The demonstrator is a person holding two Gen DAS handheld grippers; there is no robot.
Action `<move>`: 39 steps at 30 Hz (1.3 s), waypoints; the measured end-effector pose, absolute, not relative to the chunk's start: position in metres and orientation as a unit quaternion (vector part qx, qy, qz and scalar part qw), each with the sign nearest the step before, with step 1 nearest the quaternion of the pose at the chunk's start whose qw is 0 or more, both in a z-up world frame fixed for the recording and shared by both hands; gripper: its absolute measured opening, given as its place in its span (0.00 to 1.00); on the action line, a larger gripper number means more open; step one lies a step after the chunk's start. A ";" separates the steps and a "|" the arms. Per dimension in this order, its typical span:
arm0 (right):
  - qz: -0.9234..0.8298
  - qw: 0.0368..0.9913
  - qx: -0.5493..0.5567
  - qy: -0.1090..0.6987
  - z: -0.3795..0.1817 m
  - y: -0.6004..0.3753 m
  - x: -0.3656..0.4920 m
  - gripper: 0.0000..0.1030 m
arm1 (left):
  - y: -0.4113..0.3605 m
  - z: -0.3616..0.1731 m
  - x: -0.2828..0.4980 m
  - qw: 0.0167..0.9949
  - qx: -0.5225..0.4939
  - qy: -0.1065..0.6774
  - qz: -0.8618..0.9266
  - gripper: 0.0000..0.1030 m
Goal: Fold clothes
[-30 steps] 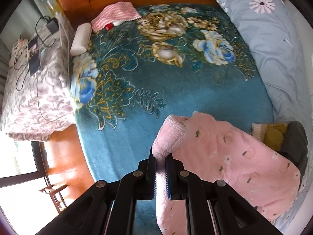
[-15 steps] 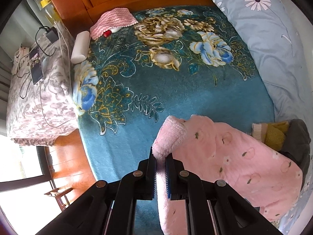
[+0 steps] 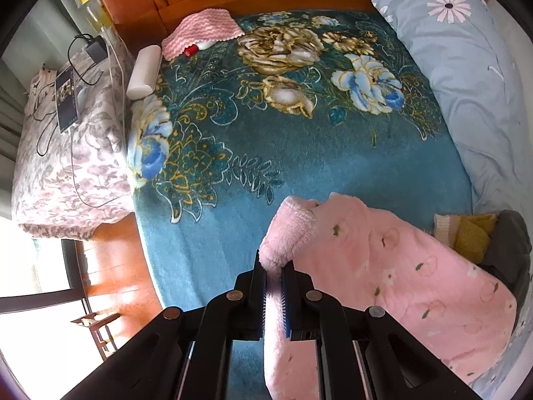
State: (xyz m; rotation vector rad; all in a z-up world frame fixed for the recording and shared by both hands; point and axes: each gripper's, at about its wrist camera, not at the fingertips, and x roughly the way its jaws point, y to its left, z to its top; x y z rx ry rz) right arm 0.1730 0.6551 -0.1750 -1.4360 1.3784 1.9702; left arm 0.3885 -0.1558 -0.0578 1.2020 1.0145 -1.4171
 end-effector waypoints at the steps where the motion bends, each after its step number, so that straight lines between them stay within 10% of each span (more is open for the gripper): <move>1: 0.687 0.165 -0.504 0.497 -0.182 0.650 0.171 0.04 | -0.155 -0.056 0.386 0.488 0.496 0.414 -0.586 0.08; 5: 0.662 0.170 -0.514 0.518 -0.209 0.628 0.155 0.42 | -0.155 -0.048 0.378 0.483 0.497 0.404 -0.596 0.09; 14: 0.613 0.235 -0.540 0.527 -0.245 0.595 0.126 0.50 | -0.158 -0.053 0.370 0.488 0.507 0.400 -0.587 0.10; 17: 0.595 0.256 -0.548 0.529 -0.257 0.584 0.116 0.49 | -0.160 -0.055 0.370 0.491 0.508 0.400 -0.584 0.10; 20: 0.606 0.257 -0.536 0.528 -0.243 0.588 0.125 0.13 | -0.161 -0.054 0.368 0.489 0.507 0.400 -0.586 0.10; 35: 0.753 0.221 -0.403 0.471 -0.076 0.670 0.252 0.11 | -0.152 -0.054 0.391 0.494 0.491 0.417 -0.584 0.10; 39: 0.703 0.255 -0.427 0.508 -0.130 0.707 0.294 0.11 | -0.142 -0.064 0.398 0.489 0.507 0.412 -0.578 0.10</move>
